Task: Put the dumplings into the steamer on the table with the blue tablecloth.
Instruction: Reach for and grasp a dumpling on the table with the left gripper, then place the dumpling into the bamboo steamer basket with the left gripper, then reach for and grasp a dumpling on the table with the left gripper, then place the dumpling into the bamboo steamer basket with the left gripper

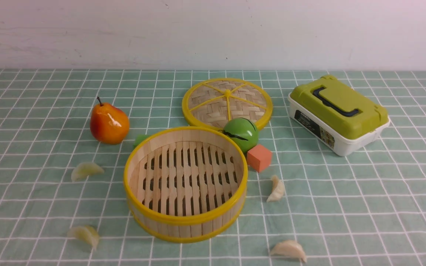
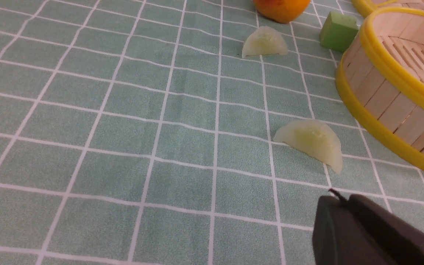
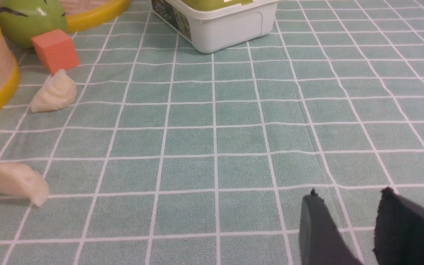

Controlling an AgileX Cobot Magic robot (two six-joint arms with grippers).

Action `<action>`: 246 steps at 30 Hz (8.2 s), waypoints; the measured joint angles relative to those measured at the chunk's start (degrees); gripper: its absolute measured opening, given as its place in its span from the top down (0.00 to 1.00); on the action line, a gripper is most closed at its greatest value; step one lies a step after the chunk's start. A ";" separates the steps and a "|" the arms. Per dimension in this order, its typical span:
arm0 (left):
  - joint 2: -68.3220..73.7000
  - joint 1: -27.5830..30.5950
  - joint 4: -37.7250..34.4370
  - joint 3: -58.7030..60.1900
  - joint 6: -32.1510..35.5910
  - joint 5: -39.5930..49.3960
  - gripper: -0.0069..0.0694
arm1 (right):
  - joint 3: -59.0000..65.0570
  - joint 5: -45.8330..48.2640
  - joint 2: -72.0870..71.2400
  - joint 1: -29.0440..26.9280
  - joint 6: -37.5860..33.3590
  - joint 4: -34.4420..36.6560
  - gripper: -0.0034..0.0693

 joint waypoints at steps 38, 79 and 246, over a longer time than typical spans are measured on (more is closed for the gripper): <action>0.00 0.00 0.58 0.11 0.00 -20.42 0.82 | 0.48 -4.46 0.00 0.00 -0.45 -3.18 0.62; 52.71 -8.31 23.15 -43.33 -28.60 -1.02 0.93 | -31.52 6.29 34.94 2.00 4.00 -5.85 0.96; 117.40 -29.72 10.63 -96.75 -26.28 21.72 0.53 | -36.47 13.17 61.90 22.83 -19.55 20.02 0.79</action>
